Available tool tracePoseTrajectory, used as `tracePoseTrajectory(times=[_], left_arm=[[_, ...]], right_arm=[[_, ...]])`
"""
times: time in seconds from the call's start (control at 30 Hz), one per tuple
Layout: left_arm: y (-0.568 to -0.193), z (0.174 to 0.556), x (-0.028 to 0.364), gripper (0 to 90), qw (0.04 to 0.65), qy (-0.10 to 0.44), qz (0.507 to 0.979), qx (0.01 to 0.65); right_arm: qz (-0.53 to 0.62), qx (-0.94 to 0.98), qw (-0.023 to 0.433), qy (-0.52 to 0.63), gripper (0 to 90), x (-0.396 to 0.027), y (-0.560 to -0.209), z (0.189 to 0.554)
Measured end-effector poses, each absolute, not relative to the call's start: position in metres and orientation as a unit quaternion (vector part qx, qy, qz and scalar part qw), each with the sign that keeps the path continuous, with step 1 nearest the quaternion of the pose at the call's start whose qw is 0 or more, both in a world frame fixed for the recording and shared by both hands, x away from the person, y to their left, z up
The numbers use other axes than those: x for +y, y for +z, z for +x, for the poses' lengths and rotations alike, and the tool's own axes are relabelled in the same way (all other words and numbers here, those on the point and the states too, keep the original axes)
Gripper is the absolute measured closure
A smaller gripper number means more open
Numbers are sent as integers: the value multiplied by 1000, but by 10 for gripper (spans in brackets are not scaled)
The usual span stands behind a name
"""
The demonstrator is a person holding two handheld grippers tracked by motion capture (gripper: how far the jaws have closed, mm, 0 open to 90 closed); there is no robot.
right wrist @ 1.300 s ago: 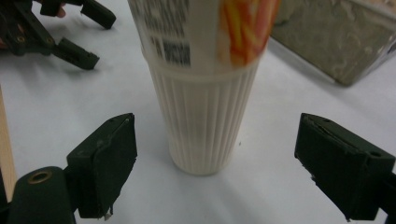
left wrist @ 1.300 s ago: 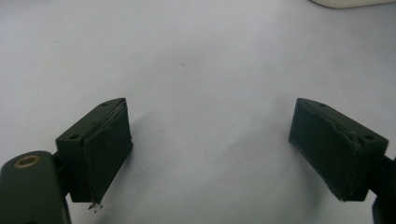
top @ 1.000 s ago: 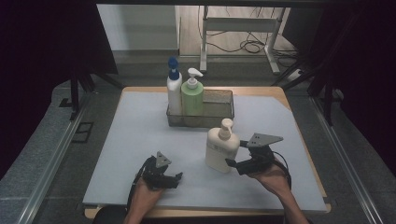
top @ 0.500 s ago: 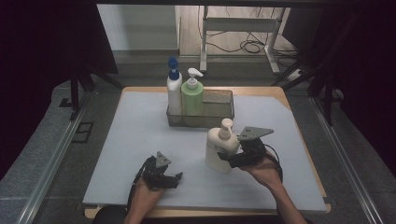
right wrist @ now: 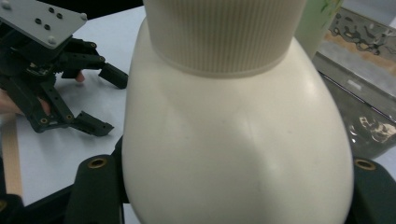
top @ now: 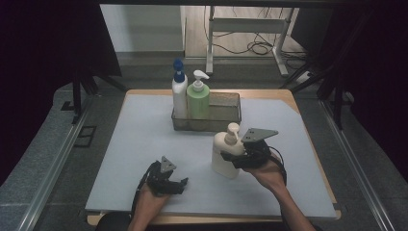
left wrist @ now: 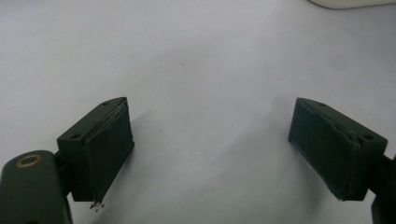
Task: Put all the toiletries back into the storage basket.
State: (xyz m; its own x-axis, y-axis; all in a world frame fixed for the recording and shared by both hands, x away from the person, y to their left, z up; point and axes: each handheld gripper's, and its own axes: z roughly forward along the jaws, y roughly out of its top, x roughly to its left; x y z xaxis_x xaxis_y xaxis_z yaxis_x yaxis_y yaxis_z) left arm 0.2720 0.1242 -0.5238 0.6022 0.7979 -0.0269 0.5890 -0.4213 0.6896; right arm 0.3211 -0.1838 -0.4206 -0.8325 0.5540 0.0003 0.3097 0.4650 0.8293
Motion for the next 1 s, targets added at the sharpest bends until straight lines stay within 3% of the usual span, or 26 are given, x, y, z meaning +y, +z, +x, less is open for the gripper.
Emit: tracePoseTrajectory(times=[1.0], left_arm=[[-524,272,124,129,340,155,828,419]], right_arm=[[286,836,163,439,374,-180,-378,345]])
